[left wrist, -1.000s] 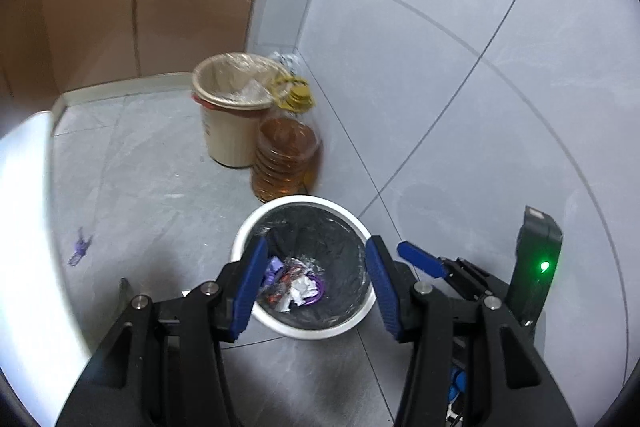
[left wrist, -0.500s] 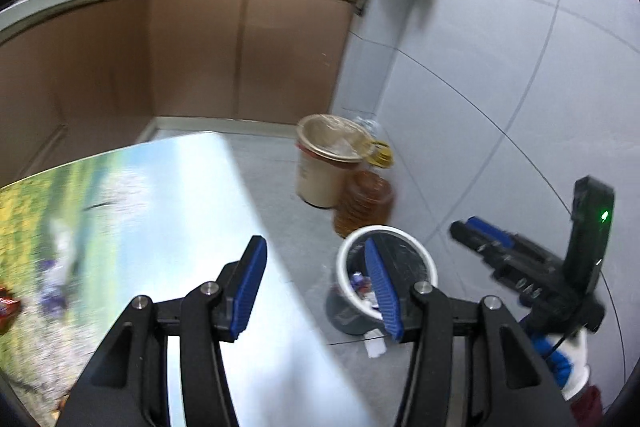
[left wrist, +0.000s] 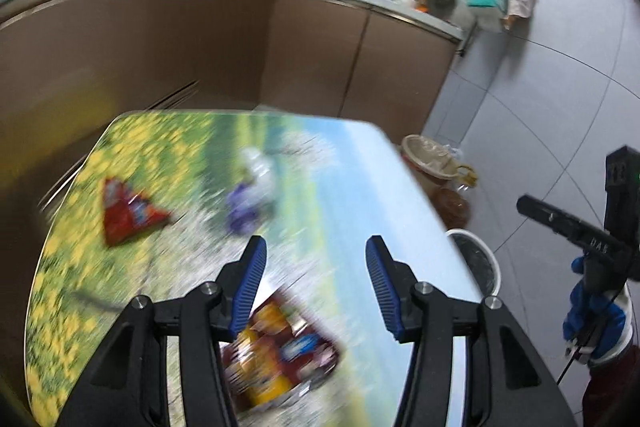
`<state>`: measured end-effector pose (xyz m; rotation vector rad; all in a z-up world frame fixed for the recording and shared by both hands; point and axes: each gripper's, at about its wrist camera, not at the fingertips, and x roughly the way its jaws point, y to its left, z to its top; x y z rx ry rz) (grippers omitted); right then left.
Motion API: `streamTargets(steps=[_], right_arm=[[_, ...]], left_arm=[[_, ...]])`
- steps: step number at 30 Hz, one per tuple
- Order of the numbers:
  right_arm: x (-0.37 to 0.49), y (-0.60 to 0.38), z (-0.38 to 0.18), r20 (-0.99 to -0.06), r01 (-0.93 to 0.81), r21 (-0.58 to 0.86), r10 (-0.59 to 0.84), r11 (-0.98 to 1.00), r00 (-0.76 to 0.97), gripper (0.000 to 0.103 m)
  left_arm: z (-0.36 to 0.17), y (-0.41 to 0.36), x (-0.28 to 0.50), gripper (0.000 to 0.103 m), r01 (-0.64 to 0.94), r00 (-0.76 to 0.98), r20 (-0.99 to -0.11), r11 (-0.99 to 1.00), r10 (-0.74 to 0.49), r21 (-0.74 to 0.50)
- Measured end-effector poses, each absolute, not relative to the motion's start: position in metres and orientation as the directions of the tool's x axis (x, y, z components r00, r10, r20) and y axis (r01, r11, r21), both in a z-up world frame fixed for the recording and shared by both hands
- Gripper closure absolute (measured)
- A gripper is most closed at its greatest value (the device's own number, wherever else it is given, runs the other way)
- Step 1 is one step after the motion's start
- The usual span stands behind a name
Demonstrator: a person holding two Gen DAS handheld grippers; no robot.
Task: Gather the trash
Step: 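Move both tools back over the table, then grasp the brown snack bag with the left tool while the right tool grasps a clear plastic bag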
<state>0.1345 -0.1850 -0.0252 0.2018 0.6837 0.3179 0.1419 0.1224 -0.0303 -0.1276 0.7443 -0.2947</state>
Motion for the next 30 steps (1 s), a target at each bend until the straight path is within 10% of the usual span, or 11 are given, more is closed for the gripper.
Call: streamTargets(steps=[14, 22, 30], right_arm=[[0.183, -0.087, -0.056, -0.668, -0.348, 0.276, 0.439, 0.896, 0.601, 0.047], [0.230, -0.052, -0.071, -0.697, -0.368, 0.283, 0.454, 0.885, 0.555, 0.047], [0.285, -0.011, -0.089, -0.713, -0.408, 0.307, 0.492, 0.860, 0.500, 0.047]], left_arm=[[-0.121, 0.148, 0.129, 0.052, 0.213, 0.553, -0.756, 0.936, -0.351, -0.279], [-0.131, 0.168, 0.156, 0.079, 0.156, 0.589, -0.738, 0.943, -0.329, -0.295], [-0.133, 0.192, 0.174, 0.082, 0.099, 0.627, -0.714, 0.940, -0.313, -0.325]])
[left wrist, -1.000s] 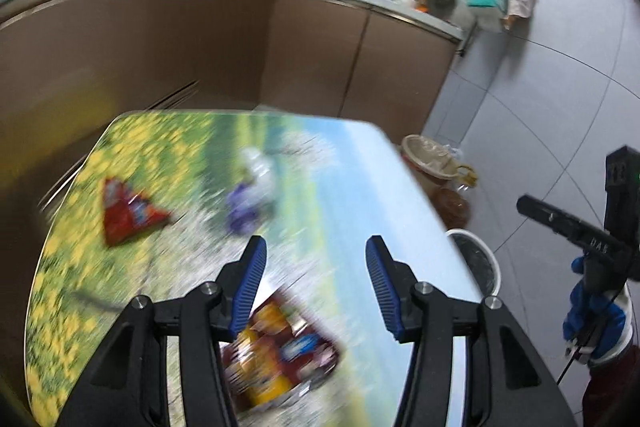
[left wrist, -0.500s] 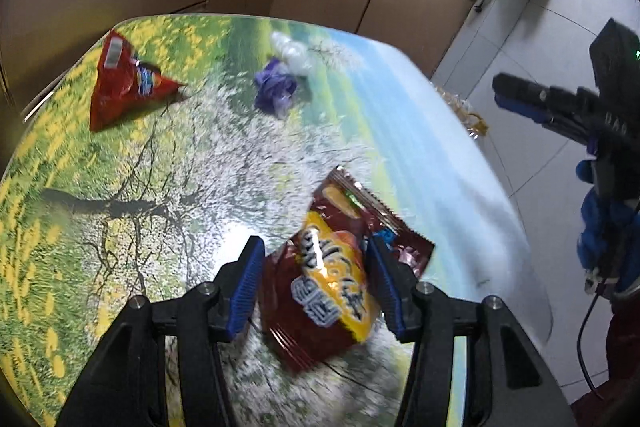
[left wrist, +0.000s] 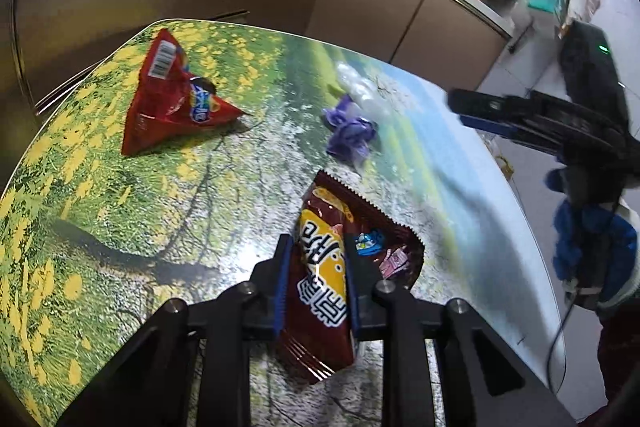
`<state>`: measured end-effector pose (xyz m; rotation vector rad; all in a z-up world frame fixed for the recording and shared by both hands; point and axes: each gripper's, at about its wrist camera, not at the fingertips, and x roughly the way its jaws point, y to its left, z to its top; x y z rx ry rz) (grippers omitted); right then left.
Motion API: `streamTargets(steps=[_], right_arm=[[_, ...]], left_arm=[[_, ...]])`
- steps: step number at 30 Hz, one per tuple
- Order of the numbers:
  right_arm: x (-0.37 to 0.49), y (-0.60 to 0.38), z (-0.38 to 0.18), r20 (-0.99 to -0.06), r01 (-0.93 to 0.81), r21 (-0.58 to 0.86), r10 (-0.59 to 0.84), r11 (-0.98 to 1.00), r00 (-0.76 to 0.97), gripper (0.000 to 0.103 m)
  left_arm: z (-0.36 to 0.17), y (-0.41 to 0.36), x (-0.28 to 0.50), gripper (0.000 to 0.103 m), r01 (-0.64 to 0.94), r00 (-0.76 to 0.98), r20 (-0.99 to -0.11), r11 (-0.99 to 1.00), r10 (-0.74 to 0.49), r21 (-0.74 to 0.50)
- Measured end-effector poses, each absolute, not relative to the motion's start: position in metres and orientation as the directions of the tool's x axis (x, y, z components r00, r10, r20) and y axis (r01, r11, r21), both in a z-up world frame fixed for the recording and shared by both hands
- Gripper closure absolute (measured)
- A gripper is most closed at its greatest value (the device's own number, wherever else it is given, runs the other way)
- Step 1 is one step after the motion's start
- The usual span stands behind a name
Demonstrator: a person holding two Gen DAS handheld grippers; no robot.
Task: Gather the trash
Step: 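Grasp the brown snack bag with the left tool while the right tool grasps a clear plastic bag, then carry the snack bag and clear bag to the bin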
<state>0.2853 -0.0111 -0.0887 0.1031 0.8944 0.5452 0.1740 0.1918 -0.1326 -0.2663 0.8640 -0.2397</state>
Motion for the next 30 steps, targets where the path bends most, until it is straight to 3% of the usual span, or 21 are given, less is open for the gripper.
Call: streamTargets(steps=[11, 14, 20, 30], right_arm=[[0.353, 0.042, -0.118, -0.744, -0.391, 0.330, 0.491, 0.859, 0.453, 0.050], [0.365, 0.043, -0.127, -0.762, -0.358, 0.332, 0.472, 0.873, 0.443, 0.054], [0.371, 0.042, -0.140, -0.780, -0.345, 0.342, 0.469, 0.874, 0.415, 0.073], [0.324, 0.006, -0.098, -0.728, -0.388, 0.298, 0.471, 0.872, 0.498, 0.074]], left_arm=[[-0.137, 0.206, 0.172, 0.083, 0.084, 0.631, -0.682, 0.906, -0.370, -0.414], [-0.138, 0.205, 0.173, 0.083, 0.094, 0.630, -0.679, 0.905, -0.376, -0.414], [-0.140, 0.207, 0.175, 0.083, 0.088, 0.634, -0.677, 0.904, -0.375, -0.418], [-0.114, 0.197, 0.156, 0.084, 0.082, 0.685, -0.647, 0.918, -0.334, -0.387]])
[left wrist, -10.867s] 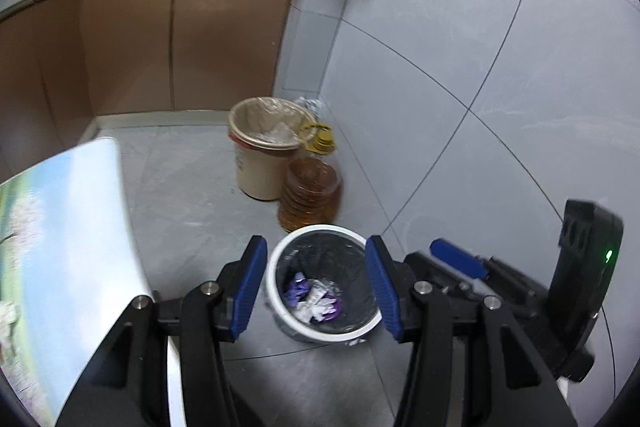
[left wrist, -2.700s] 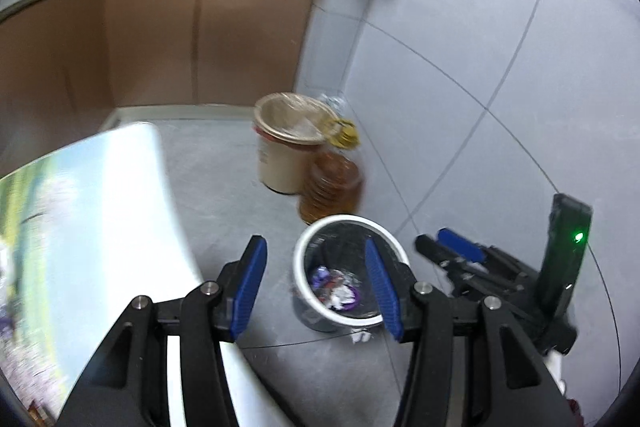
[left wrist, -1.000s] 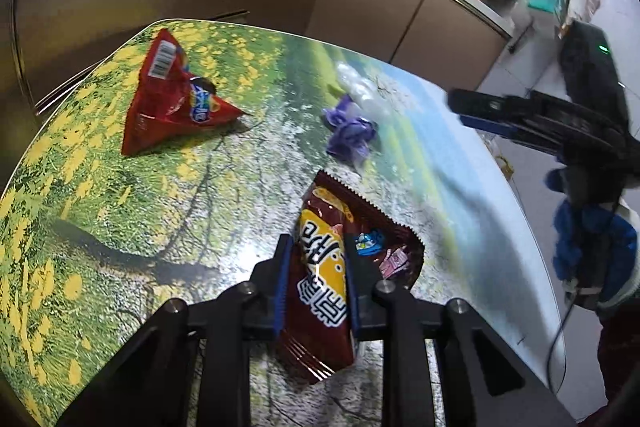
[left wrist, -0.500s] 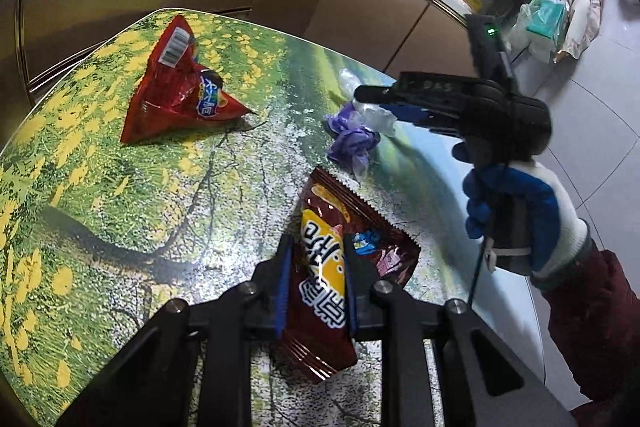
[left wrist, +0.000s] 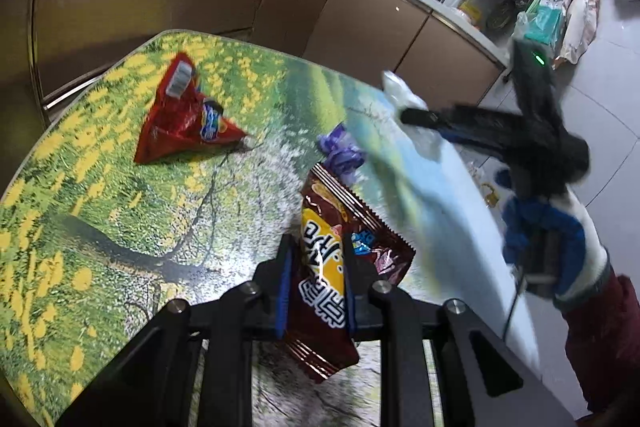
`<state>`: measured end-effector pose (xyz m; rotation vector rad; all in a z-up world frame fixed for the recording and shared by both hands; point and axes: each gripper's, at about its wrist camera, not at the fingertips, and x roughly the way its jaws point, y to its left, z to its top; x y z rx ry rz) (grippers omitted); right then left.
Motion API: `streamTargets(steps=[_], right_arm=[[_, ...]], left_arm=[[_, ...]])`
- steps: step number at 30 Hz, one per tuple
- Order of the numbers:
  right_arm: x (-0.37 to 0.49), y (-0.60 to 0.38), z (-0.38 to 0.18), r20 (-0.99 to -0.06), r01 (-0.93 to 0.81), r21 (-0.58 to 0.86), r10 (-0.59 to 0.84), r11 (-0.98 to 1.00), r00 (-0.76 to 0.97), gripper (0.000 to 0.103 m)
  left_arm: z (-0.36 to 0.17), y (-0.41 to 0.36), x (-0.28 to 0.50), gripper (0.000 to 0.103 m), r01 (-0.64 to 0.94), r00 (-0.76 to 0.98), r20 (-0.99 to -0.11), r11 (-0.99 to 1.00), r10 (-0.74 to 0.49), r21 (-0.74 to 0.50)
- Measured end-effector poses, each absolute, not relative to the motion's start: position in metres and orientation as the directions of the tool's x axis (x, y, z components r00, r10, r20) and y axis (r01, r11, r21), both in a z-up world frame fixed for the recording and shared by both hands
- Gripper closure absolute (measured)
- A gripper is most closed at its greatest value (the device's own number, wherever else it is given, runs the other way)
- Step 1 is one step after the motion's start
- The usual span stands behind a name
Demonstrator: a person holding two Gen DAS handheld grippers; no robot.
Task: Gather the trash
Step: 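Carry the snack bag and clear bag to the bin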
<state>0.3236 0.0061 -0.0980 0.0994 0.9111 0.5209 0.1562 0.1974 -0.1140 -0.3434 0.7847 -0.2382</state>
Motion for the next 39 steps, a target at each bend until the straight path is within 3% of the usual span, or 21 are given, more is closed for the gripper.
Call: streamTargets(steps=[11, 23, 29, 39], right_arm=[[0.202, -0.062, -0.046, -0.673, -0.384, 0.285, 0.468, 0.878, 0.572, 0.074], [0.094, -0.114, 0.017, -0.512, -0.431, 0.282, 0.515, 0.857, 0.688, 0.074], [0.083, -0.162, 0.023, -0.481, -0.374, 0.284, 0.468, 0.883, 0.741, 0.074], [0.098, -0.303, -0.026, -0.527, -0.063, 0.325, 0.236, 0.944, 0.816, 0.074]], left_arm=[[-0.055, 0.169, 0.094, 0.084, 0.124, 0.765, -0.552, 0.917, -0.331, -0.379], [0.015, 0.116, 0.028, 0.084, 0.199, 0.822, -0.480, 0.945, -0.306, -0.261], [0.040, 0.068, 0.043, 0.084, 0.261, 0.808, -0.489, 0.944, -0.328, -0.201], [0.033, -0.097, 0.128, 0.084, 0.498, 0.651, -0.606, 0.860, -0.457, -0.115]])
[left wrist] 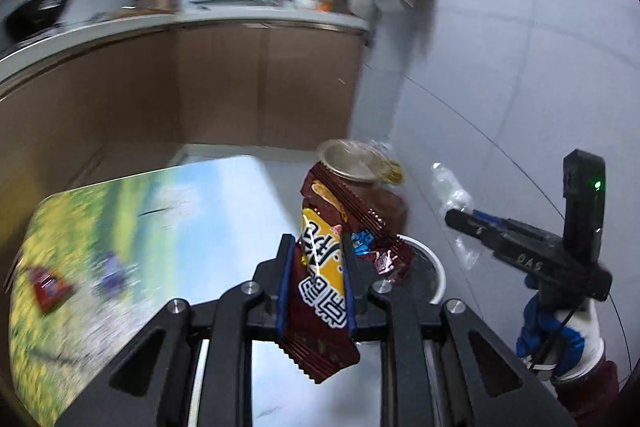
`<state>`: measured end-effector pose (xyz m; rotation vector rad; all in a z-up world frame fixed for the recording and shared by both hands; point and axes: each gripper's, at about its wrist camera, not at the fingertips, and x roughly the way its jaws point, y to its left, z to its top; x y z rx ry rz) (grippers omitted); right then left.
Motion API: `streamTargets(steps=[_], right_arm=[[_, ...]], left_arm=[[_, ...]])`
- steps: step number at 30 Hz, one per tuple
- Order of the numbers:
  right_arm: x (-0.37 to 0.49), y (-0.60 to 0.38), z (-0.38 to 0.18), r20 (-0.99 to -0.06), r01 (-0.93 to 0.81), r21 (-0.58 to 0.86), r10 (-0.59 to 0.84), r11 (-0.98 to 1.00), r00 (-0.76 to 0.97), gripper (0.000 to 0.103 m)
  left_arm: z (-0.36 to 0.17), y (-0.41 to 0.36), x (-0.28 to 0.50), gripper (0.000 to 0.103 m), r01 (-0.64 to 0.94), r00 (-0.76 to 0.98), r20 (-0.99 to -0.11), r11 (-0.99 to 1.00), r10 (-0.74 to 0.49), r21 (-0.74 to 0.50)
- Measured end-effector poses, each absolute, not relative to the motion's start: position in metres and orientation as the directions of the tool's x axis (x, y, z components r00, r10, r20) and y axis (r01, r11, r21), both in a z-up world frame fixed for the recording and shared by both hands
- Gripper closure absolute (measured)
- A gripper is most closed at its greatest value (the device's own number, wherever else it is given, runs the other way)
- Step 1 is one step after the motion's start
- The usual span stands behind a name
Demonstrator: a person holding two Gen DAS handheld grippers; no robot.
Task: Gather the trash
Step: 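Carry the snack bag and clear bag to the bin, then open both tools over the bin to drop the snack bag and clear bag, then move both tools back over the table toward the remaining trash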
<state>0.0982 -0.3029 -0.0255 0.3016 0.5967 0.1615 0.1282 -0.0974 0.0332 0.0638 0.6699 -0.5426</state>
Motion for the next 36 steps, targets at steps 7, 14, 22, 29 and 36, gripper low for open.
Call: streamTargets(steps=[7, 14, 22, 29, 36], right_arm=[[0.119, -0.394, -0.089, -0.630, 0.178, 0.346, 0.087, 0.921, 0.772, 0.074], [0.152, -0.440, -0.151, -0.731, 0.306, 0.312, 0.022, 0.900, 0.682, 0.074], [0.177, -0.474, -0.199, -0.786, 0.378, 0.283, -0.013, 0.881, 0.618, 0.070], [0.185, -0.490, -0.227, -0.822, 0.421, 0.242, -0.045, 0.874, 0.567, 0.054], [0.177, -0.487, -0.221, -0.814, 0.418, 0.246, -0.048, 0.875, 0.578, 0.054]], left_arm=[[-0.014, -0.224, 0.191, 0.084, 0.626, 0.507, -0.707, 0.774, -0.493, -0.091], [-0.090, -0.323, 0.248, 0.083, 0.670, 0.374, -0.807, 0.734, -0.458, -0.106], [-0.154, -0.372, 0.288, 0.068, 0.641, 0.275, -0.855, 0.747, -0.439, -0.177], [-0.176, -0.385, 0.302, 0.061, 0.613, 0.216, -0.861, 0.750, -0.460, -0.247], [-0.149, -0.362, 0.294, 0.061, 0.600, 0.272, -0.833, 0.762, -0.482, -0.245]])
